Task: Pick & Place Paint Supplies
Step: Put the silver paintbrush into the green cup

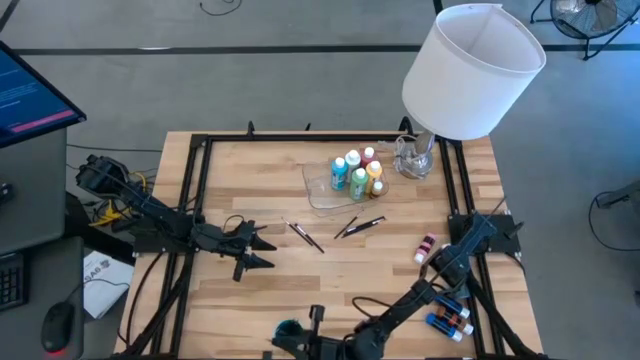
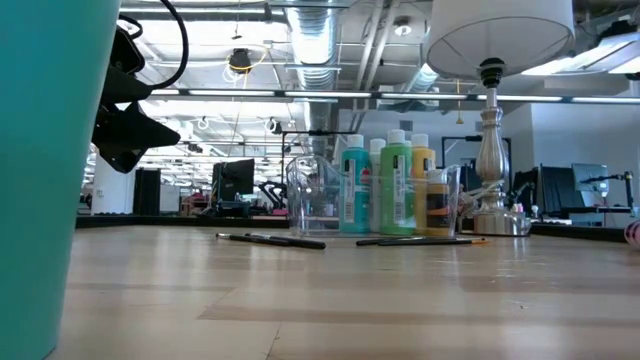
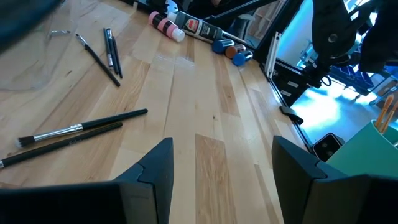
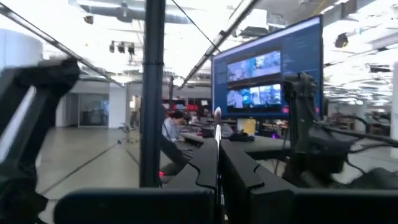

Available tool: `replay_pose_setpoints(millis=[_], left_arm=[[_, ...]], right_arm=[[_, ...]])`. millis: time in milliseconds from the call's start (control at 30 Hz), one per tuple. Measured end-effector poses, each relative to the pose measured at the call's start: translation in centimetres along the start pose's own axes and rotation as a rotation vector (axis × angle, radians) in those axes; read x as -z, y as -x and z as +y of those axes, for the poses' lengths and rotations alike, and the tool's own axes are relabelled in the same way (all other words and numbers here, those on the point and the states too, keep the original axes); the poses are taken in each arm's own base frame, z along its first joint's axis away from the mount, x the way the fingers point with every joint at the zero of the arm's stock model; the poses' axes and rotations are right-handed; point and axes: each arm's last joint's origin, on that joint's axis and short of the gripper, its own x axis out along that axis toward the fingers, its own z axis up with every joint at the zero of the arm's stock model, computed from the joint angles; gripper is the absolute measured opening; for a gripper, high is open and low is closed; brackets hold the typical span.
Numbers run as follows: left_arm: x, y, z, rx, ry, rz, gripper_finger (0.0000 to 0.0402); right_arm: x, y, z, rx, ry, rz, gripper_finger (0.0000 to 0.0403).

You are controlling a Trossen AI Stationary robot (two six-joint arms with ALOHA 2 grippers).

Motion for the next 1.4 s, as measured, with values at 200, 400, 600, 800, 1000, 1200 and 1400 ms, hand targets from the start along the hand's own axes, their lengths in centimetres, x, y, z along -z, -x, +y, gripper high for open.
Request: replay_pose_setpoints(millis=[200, 400, 600, 800, 1000, 1200, 1400], left_arm=[[0.0, 0.0, 0.0, 0.0, -0.001, 0.0, 0.0163], [0.0, 0.0, 0.0, -0.001, -0.008, -0.001, 0.0163], [0.0, 0.0, 0.0, -0.002, -0.009, -0.001, 0.0163], [0.0, 0.0, 0.0, -0.002, -0.011, 0.0, 0.0163], [0.0, 0.0, 0.0, -0.002, -0.016, 0.0, 0.0163], [0.0, 0.0, 0.0, -0.002, -0.018, 0.0, 0.0163], [0.0, 0.0, 0.0, -0.002, -0.031, 0.0, 0.0163]], right_arm=[[0.7, -0.4, -0.3, -0.004, -0.019, 0.038, 0.0], [1.5, -0.4, -0.4, 0.003, -0.007, 0.037, 0.0], [2.4, -0.5, -1.2, 0.01, -0.028, 0.051, 0.0002], [3.4, -0.1, -2.1, 0.024, -0.07, 0.041, 0.0002], [3.5, 0.0, -2.0, 0.019, -0.065, 0.048, 0.0004], [3.8, 0.1, -1.9, 0.01, -0.037, 0.075, 0.0002], [4.3, 0.0, -1.8, 0.001, -0.031, 0.114, 0.0002]])
